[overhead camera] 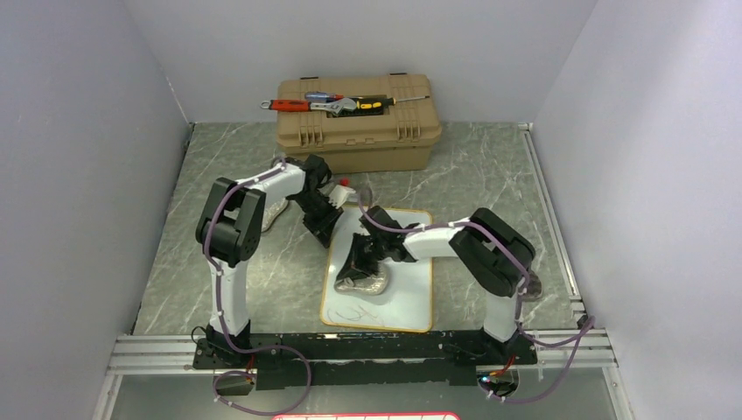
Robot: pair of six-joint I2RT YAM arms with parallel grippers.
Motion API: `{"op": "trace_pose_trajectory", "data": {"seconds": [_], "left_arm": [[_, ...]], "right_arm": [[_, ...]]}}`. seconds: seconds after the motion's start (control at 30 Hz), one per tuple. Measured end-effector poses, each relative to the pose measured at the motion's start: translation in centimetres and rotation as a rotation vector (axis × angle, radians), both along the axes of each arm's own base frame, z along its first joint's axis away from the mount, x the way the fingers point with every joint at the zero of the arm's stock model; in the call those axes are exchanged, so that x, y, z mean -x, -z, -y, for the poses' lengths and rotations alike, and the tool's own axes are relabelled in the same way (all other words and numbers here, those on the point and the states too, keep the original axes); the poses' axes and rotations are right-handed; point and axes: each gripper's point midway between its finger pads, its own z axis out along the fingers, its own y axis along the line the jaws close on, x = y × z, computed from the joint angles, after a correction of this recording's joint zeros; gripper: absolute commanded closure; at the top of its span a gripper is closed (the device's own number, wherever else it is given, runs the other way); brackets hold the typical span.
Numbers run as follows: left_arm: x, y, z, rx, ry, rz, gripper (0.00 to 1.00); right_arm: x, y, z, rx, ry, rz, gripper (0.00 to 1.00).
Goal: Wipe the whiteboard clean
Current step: Erase the whiteboard at the center of the board.
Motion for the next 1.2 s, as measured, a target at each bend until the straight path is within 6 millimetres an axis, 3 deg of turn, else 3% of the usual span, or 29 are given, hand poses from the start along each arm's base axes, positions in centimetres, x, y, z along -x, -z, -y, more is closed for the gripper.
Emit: {"op": "trace_pose_trajectory", "data": {"seconds": [0.1, 0.17, 0.27, 0.37, 0.43, 0.5, 0.63, 0.7, 0.77, 0.83, 1.0, 1.07, 1.2], "left_arm": [[-0.2, -0.1, -1.7, -0.013, -0.042, -0.029, 0.73], [-0.4, -0.2, -2.8, -0.019, -0.068, -0.043, 0.7], [-1.4, -0.8, -3.9, -0.023, -0.095, -0.03, 0.68], [-3.4, -2.1, -3.5, -0.012, -0.089, 0.015, 0.67], [-5.0, -3.0, -2.8, 0.003, -0.084, 0.055, 0.66], [-5.9, -3.5, -2.4, 0.015, -0.081, 0.085, 0.64], [-4.8, -2.9, -2.6, 0.011, -0.08, 0.054, 0.62], [-3.7, -2.3, -2.9, 0.003, -0.08, 0.019, 0.53], [-2.4, -1.8, -3.2, 0.0, -0.08, -0.014, 0.43], [-0.9, -1.6, -3.2, 0.005, -0.078, -0.048, 0.42], [1.9, -1.5, -2.2, 0.003, -0.039, -0.083, 0.41], [2.6, -1.1, -1.4, 0.0, -0.017, -0.087, 0.42], [3.3, -1.0, -0.3, -0.005, 0.007, -0.091, 0.43]], "right_arm": [[-1.1, -0.3, -1.5, 0.0, -0.007, 0.017, 1.0], [-1.5, -0.3, -1.5, 0.016, 0.003, 0.03, 1.0], [-3.1, -0.5, -0.6, 0.029, 0.045, 0.043, 1.0], [-6.2, -1.2, 1.3, 0.045, 0.13, 0.085, 1.0], [-7.9, -2.4, 2.4, 0.034, 0.17, 0.117, 1.0], [-9.6, -4.8, 4.0, 0.007, 0.219, 0.169, 1.0], [-10.5, -10.7, 7.3, -0.033, 0.291, 0.293, 1.0], [-10.1, -12.9, 9.0, -0.028, 0.318, 0.35, 1.0], [-9.0, -13.6, 10.8, 0.004, 0.335, 0.378, 1.0], [-7.3, -12.4, 12.5, 0.066, 0.339, 0.361, 1.0], [-1.1, -6.8, 18.3, 0.323, 0.343, 0.213, 1.0], [0.7, -6.4, 20.6, 0.411, 0.357, 0.185, 1.0], [2.3, -6.7, 23.4, 0.506, 0.391, 0.195, 1.0]]}}
